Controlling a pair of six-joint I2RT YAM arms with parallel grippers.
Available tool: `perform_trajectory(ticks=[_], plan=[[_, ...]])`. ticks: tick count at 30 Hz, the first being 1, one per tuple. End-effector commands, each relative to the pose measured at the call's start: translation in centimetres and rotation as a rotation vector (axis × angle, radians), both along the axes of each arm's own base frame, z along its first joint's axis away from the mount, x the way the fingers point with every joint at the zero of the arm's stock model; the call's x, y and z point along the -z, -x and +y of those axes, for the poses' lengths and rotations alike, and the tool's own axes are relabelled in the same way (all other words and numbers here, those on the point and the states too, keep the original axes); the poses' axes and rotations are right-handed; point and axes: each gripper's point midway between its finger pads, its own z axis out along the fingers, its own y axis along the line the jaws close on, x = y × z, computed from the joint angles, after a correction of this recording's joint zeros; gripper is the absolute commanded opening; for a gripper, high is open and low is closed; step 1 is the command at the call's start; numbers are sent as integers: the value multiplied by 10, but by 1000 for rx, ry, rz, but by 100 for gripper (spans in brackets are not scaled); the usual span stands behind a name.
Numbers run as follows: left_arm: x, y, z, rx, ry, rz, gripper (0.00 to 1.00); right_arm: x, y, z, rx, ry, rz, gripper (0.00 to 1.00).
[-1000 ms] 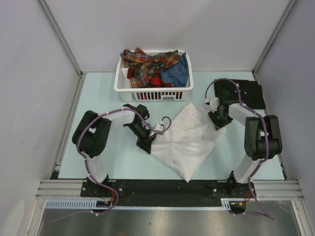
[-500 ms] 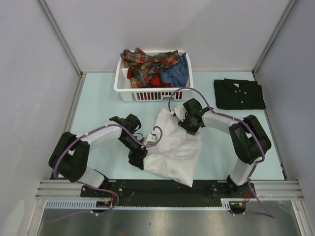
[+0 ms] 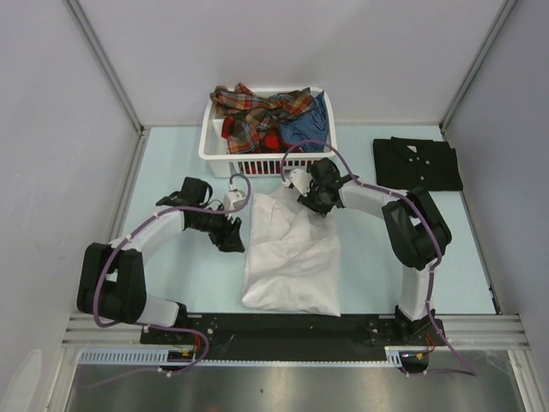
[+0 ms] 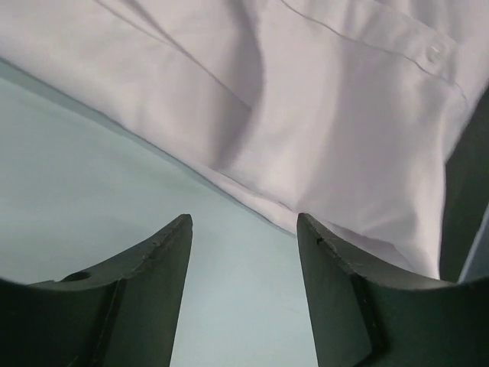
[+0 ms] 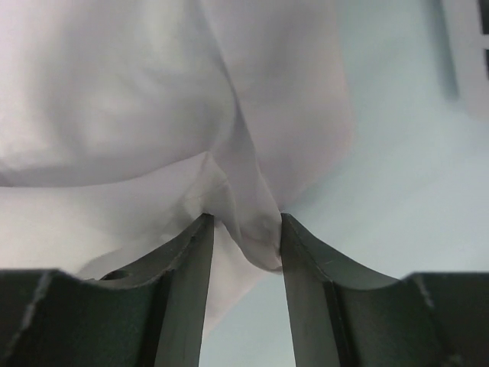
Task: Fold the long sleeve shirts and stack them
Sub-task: Fold the shirt
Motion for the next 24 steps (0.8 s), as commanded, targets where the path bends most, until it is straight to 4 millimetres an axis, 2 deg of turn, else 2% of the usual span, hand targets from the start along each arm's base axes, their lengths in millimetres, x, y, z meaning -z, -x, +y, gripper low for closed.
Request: perform_trajectory(ticks=[1,3,4,5,6,7,10,13,14,16,17,19,24], plan=[[-7,-73,-6,-292,20,-63,63,-30,-35,-10,30,-1,-118,47],[-11,-88,-10,-356,50,-57,63,-41,-32,-13,56,-23,-103,55],[-2,-92,-11,-380,46,-22,63,-48,-24,-18,63,-39,-70,57],[-2,-99,-11,-406,41,-14,62,-57,-18,-13,54,-81,-47,60],[1,-102,-13,-434,50,19,62,-61,-11,-13,74,-118,-16,67],[8,-104,-14,-451,51,48,62,-74,-3,-18,93,-148,-1,69],[10,-112,-21,-511,96,94,61,-88,14,-17,148,-266,73,73],[18,-123,-22,-581,104,134,61,-83,24,-24,262,-403,201,71],[26,-127,-20,-612,87,143,59,-73,22,-35,315,-419,238,70],[28,-133,-22,-653,104,167,58,-62,24,-38,401,-477,328,67],[28,-136,-23,-663,120,166,58,-49,21,-47,453,-490,371,65],[39,-134,-25,-698,114,229,58,-41,18,-48,498,-527,411,63],[57,-143,-27,-770,132,281,49,-16,15,-45,529,-564,466,63]])
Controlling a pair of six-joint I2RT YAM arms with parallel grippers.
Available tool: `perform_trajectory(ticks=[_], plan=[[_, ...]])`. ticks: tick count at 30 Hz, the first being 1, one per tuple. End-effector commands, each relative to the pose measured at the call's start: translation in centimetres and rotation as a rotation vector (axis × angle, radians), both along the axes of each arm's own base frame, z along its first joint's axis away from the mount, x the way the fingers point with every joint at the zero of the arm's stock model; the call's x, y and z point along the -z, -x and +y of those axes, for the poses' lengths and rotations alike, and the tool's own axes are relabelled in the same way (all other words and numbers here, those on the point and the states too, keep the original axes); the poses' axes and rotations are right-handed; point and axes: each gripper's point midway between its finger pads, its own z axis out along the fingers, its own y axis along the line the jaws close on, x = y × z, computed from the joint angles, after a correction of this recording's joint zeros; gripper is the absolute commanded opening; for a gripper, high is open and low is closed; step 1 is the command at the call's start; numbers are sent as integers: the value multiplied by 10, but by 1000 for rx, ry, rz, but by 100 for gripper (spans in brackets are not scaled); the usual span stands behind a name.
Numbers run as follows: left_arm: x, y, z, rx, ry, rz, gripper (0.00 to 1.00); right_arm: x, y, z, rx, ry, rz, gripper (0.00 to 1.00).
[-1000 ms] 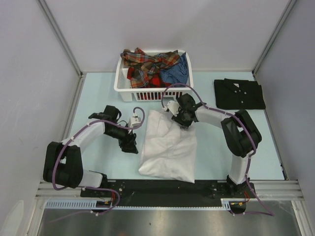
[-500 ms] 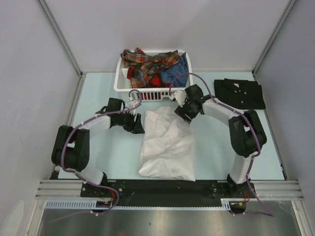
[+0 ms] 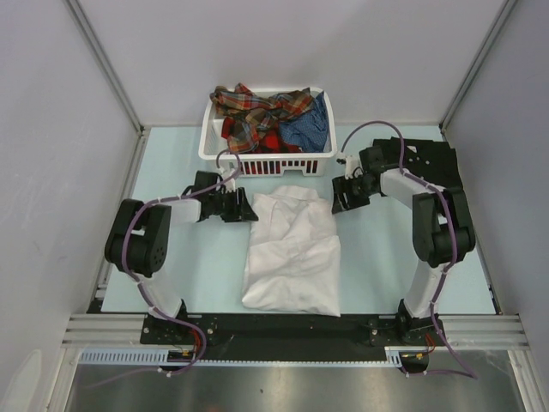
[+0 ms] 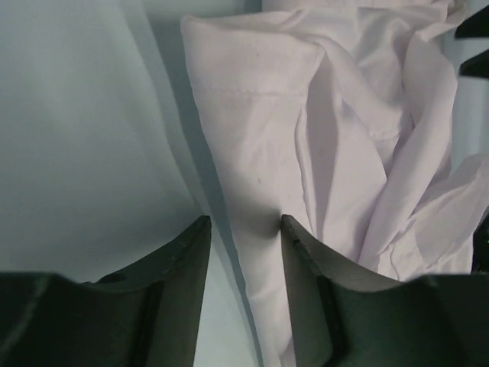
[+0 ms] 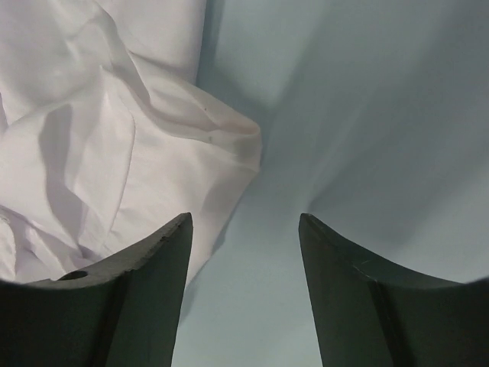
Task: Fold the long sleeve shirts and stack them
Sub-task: Fold the shirt
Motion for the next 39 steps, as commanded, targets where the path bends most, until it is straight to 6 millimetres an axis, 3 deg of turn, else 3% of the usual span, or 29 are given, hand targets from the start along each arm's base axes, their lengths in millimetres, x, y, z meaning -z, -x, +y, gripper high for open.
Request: perform_trajectory(ticks=[1,6,8,12,13,17,24,26,27,28,29,30,31,33,35,36,38,39], plan=[[4,-23,-3,-103,35,10,45,10,2,23,24,-126,68,63],[9,-23,-5,-110,49,34,34,29,-7,34,71,-190,119,59],[10,-27,-8,-101,65,37,24,29,-14,38,95,-215,115,48],[8,-39,-11,-104,81,32,5,42,-26,41,129,-229,152,14],[7,-44,-12,-109,86,26,0,42,-31,39,140,-231,150,0],[2,-54,-14,-124,113,11,0,33,-57,33,181,-250,102,0],[5,-68,-5,-163,79,-9,0,30,-81,29,200,-256,67,0],[-3,-75,-5,-155,88,-32,5,27,-86,25,216,-265,64,7],[-14,-73,-8,-125,111,-52,16,21,-89,24,214,-269,61,15],[-21,-69,-9,-102,110,-79,24,17,-88,20,218,-276,67,32],[-30,-64,-9,-90,120,-93,32,2,-82,18,217,-292,74,43],[-56,-55,-11,-60,151,-137,44,-5,-80,7,238,-301,79,51],[-59,-39,-12,-34,165,-127,47,-7,-70,3,248,-313,108,63],[-72,-14,-13,3,189,-111,54,-39,-53,-6,260,-357,107,68],[-86,10,-9,18,185,-125,56,-46,-22,-8,258,-385,164,73],[-77,30,-5,29,172,-74,57,-65,-11,-8,250,-397,138,75],[-85,47,-1,40,163,-90,57,-62,21,-7,257,-408,202,77],[-74,64,3,38,142,-31,57,-76,33,-5,258,-427,194,77]])
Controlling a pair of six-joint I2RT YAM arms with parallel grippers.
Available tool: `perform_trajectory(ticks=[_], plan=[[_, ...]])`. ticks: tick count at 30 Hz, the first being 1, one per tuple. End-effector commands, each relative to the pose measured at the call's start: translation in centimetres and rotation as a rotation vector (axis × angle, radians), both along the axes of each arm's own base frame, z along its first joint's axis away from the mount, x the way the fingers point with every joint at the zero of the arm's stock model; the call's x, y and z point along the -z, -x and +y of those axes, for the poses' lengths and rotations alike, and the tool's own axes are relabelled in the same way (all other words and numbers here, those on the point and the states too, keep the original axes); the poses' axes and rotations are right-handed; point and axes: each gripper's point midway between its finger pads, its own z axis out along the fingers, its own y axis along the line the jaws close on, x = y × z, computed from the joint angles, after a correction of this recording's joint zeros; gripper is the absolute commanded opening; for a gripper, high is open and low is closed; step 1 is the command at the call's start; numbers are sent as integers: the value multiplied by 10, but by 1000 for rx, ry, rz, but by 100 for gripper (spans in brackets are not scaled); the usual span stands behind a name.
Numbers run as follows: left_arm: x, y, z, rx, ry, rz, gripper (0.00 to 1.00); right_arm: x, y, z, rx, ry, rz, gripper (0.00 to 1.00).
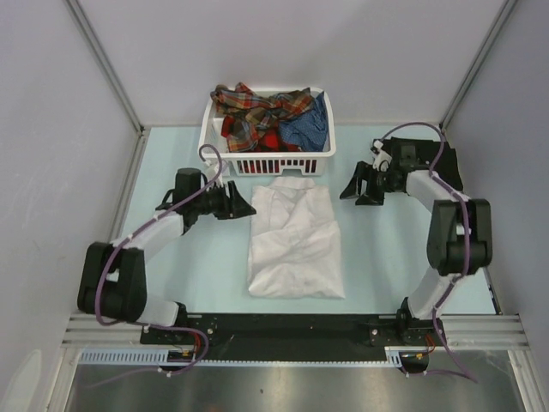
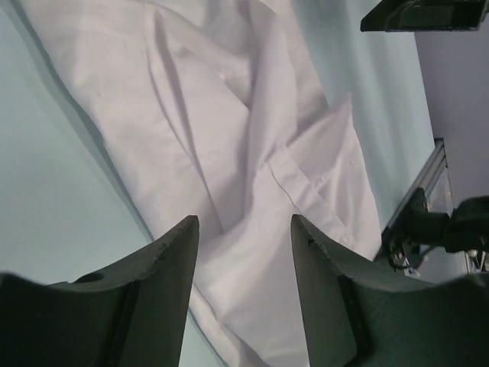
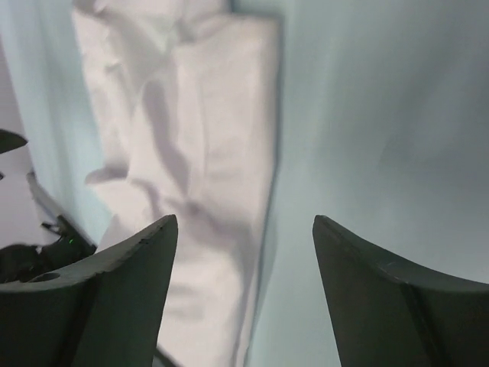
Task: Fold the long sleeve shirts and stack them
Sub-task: Fold the shirt
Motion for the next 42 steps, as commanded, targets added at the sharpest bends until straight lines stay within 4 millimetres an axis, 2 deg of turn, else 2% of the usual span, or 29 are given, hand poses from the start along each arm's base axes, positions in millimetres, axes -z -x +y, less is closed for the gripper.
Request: perform_trajectory(ticks=[1,2,4,5,6,7,8,9,11,12,14,16,18,20,24,30,34,35,37,39,40,41,42], plan=[[3,63,8,75,-13,85,57,-48,67,17,-38,-102,48,77],[10,77,9,76,-13,143,57,-40,90,20,-45,-119,103,77],[21,106,11,66,14,248,57,-45,117,25,-46,-150,143,77],[18,117,11,59,26,266,58,-33,137,26,-48,-162,198,77],[25,130,11,30,47,331,60,-30,148,28,-40,-175,231,78],[18,134,5,49,68,319,62,-34,159,32,-56,-190,228,79],[11,138,1,59,80,300,65,-22,176,32,-53,-195,281,81],[13,147,-2,62,83,338,69,-20,183,34,-55,-201,294,85],[23,165,-3,69,49,414,70,-20,193,37,-38,-218,303,91],[28,173,-3,60,45,440,70,-16,199,37,-32,-222,306,99],[26,177,-8,76,27,419,71,-15,205,41,-37,-202,291,100],[33,185,-10,68,33,464,73,-13,212,45,-45,-208,302,98],[40,188,-10,48,49,482,72,-13,217,54,-19,-256,348,91],[38,187,-12,46,61,472,71,-5,226,54,27,-269,422,89],[38,190,-13,50,64,475,70,4,235,55,37,-252,457,86],[29,184,-22,68,106,448,68,1,246,62,-8,-254,484,78],[30,185,-26,69,117,479,70,1,249,66,-26,-261,488,65],[29,185,-28,75,129,483,68,0,247,65,-25,-263,484,60],[26,188,-27,83,122,501,63,0,249,65,-33,-259,483,59],[22,190,-24,100,89,484,51,-2,253,65,-39,-264,499,56],[28,201,-17,96,48,537,45,-2,256,65,-44,-262,503,54],[33,202,-12,93,4,522,32,-2,259,65,-52,-255,503,50],[38,208,-8,91,-17,547,27,0,263,64,-49,-244,522,47]])
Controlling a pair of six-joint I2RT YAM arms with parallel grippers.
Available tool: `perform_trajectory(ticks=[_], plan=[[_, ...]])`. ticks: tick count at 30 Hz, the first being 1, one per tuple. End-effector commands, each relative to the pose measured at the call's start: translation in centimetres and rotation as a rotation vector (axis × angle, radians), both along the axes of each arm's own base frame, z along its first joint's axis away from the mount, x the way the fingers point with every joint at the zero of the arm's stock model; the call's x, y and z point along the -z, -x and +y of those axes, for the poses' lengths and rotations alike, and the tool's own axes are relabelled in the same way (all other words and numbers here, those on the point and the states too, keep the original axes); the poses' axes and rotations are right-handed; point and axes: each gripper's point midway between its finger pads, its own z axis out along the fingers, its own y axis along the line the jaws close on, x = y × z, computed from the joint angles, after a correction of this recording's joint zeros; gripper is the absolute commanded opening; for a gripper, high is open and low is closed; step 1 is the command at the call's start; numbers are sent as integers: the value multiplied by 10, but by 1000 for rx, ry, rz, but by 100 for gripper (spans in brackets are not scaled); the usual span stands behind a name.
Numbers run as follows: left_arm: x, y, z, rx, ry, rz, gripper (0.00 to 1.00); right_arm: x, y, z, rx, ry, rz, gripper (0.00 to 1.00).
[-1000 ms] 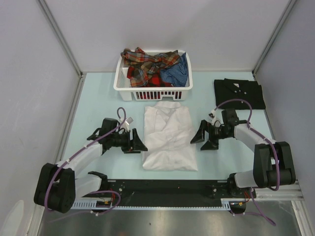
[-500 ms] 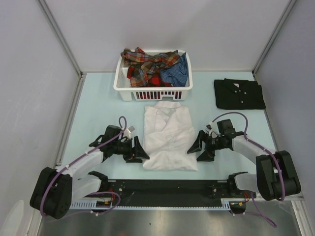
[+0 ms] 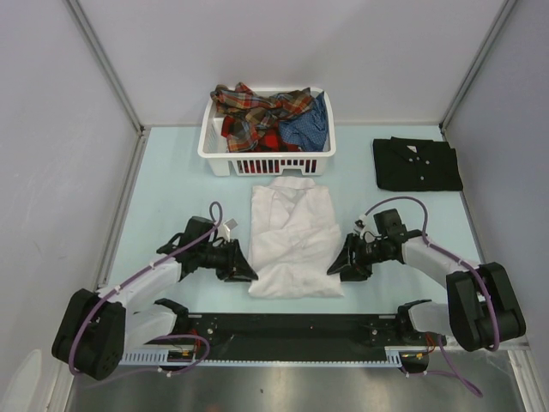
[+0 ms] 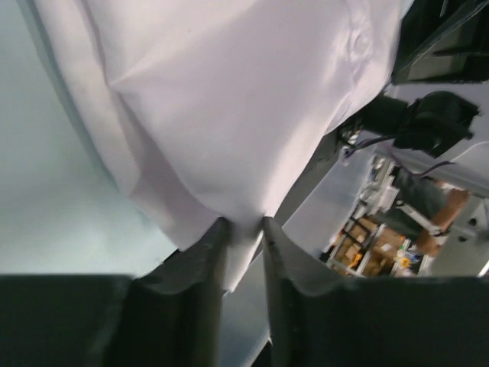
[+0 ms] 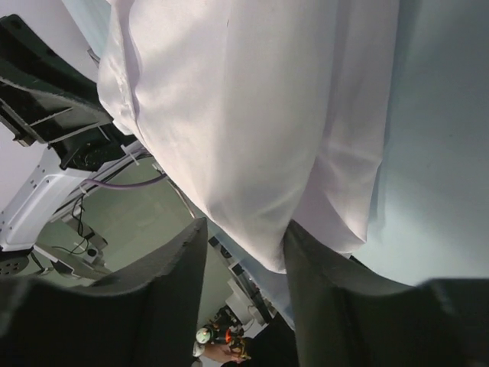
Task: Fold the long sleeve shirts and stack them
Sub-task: Fold the shirt
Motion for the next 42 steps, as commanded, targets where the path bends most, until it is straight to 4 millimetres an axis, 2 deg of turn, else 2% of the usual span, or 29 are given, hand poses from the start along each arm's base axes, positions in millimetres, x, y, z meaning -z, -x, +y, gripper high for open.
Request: perform_trajectory(ticks=[1,2,5,7,8,11,12,13,15,16,17,18,20,22,23,26,29,31,34,36,38,42], plan=[[5,21,13,45,-87,55,23,-6,16,3,-34,-10,38,43],[10,23,15,29,-103,80,16,-6,19,3,-40,-7,43,38],[20,25,18,8,-126,113,9,3,29,1,-67,44,50,26],[24,27,19,8,-141,131,5,10,34,-2,-70,73,62,22],[25,27,20,6,-149,135,0,13,35,-4,-72,89,67,14],[30,31,22,13,-185,143,1,26,43,-12,-69,152,91,8],[30,32,21,19,-186,142,5,30,43,-15,-70,183,84,7],[31,32,22,21,-195,140,13,32,42,-16,-70,195,80,7],[33,34,22,28,-217,141,16,34,44,-18,-67,208,90,11],[35,35,26,24,-244,151,25,34,43,-19,-67,211,90,15],[33,34,24,28,-237,145,31,34,42,-19,-66,214,91,34],[30,33,23,36,-224,134,34,30,39,-18,-61,203,84,43],[10,23,16,75,-181,41,40,21,28,-20,-42,181,63,60],[-12,12,14,86,-159,-56,42,0,8,-18,-28,148,10,65],[-27,-2,13,86,-158,-140,43,-5,4,-21,-36,158,-13,70],[-40,-22,15,62,-157,-199,46,-20,-28,-27,-53,183,-167,74],[-24,-34,21,44,-204,-161,47,-30,-58,-22,-50,184,-286,77],[-13,-42,19,56,-204,-149,52,-20,-64,-20,-62,203,-275,80],[-20,-63,8,71,-160,-240,58,-10,-80,-20,-57,219,-315,84],[-15,-71,7,83,-175,-242,58,-1,-88,-21,-62,238,-317,84],[-5,-70,7,95,-180,-213,59,2,-93,-19,-72,238,-330,83],[-3,-80,1,82,-153,-247,59,5,-105,-13,-81,231,-359,78]])
